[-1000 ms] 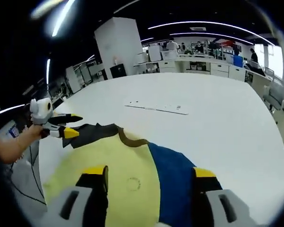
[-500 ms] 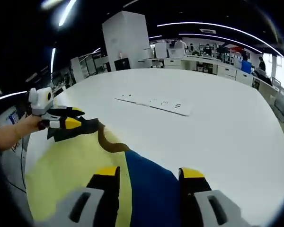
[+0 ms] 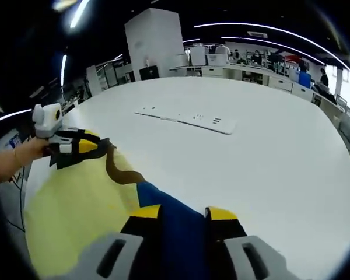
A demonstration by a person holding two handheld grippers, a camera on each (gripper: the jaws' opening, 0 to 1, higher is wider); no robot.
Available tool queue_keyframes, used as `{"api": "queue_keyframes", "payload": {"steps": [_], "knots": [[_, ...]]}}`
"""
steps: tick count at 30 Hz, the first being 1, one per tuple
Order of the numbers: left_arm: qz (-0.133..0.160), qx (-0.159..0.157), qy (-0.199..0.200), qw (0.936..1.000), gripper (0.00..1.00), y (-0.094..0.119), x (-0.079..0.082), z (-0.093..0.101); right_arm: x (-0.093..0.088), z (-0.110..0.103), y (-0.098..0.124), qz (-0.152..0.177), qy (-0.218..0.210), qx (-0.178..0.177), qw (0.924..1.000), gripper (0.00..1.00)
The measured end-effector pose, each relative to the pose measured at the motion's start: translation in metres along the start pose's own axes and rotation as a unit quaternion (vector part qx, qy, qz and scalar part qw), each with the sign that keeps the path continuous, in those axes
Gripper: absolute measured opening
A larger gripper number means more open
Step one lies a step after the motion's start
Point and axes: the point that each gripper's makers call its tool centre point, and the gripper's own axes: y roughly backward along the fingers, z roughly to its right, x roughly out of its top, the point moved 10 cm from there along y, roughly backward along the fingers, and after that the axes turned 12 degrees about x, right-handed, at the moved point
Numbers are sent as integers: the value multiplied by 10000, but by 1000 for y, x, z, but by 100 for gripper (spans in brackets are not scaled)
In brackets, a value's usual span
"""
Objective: Fold the garment on the visible template until the final outline fits inside the template.
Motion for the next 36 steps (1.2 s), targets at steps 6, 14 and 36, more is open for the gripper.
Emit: {"api": "queue_keyframes", "payload": {"steps": [6, 14, 36], "knots": [[29, 51, -56, 10000, 15, -2, 2, 0, -1, 0, 1, -121, 163, -131, 9997, 4], [-9, 26, 74, 10000, 0, -2, 4, 3, 0, -1, 1, -147, 176, -138, 9996, 0], [93, -708, -145, 9973, 0, 66, -4, 4, -18, -51, 56, 153, 378, 121, 9991, 0]]}}
